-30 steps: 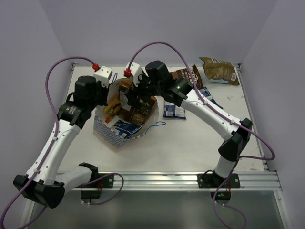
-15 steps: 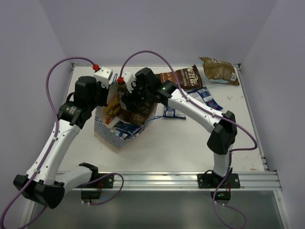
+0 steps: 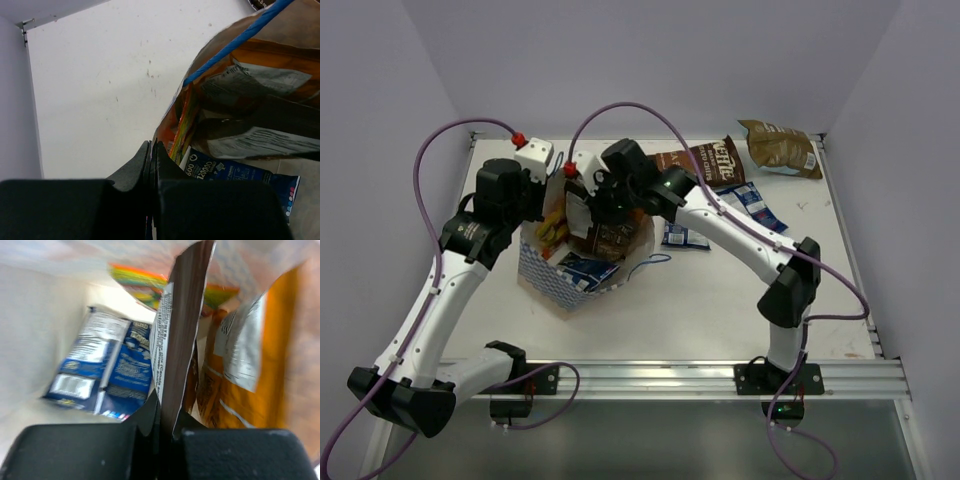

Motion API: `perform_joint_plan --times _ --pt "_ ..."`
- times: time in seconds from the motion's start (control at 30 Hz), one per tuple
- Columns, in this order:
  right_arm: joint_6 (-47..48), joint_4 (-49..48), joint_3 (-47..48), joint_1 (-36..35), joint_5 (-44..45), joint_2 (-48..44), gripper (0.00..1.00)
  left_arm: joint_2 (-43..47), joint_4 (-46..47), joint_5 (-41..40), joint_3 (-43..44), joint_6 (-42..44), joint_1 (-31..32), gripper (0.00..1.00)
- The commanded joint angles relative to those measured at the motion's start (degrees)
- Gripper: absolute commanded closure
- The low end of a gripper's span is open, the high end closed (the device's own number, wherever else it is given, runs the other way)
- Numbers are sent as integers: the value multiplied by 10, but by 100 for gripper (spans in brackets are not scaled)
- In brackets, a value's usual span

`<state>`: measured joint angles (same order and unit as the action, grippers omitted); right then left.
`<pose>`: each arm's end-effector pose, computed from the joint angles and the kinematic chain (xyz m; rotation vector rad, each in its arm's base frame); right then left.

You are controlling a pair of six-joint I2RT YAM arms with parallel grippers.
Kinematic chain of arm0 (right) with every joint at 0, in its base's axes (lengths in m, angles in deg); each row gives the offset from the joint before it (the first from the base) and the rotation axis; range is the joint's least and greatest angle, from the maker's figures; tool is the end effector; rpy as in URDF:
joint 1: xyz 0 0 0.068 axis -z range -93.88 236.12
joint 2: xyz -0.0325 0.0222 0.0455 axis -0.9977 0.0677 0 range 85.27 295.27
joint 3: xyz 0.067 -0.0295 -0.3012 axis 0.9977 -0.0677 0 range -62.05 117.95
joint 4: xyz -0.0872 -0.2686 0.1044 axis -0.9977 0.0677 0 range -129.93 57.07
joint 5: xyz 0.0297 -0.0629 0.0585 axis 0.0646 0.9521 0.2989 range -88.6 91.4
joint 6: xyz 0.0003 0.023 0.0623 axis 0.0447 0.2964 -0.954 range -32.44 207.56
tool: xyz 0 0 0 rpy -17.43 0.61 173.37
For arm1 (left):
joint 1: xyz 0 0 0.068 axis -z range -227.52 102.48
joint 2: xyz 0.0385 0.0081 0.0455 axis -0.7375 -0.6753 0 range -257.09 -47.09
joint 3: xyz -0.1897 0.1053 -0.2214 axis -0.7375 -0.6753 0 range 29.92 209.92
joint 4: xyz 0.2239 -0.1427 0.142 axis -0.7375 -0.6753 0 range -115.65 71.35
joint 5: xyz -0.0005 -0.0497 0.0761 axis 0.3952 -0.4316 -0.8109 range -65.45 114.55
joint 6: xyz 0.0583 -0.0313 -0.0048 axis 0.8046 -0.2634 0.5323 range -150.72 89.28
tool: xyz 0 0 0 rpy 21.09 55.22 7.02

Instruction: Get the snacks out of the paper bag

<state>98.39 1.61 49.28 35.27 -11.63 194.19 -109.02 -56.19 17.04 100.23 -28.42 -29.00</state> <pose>0.3060 0.3946 0.3924 -1.2900 1.9162 0.6229 0.2516 -0.0771 0.4199 0.2962 2.0540 -0.0371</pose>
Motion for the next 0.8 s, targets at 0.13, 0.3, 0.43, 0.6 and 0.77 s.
perform_joint_plan --times 0.13,0.3,0.43,0.6,0.77 --pt "-41 -50 65 -7 14 -203 100 7 41 -38 41 -4 3 100" --pt "-57 -55 63 2 114 -284 100 9 40 -62 39 -2 3 100" --pt "-85 -81 28 26 249 -359 100 8 35 -84 37 -2 3 100" --pt "-147 -82 -51 130 346 -454 100 9 29 -97 36 -8 3 100" --pt "-193 -86 -154 246 390 -492 100 9 24 -85 38 -17 3 100"
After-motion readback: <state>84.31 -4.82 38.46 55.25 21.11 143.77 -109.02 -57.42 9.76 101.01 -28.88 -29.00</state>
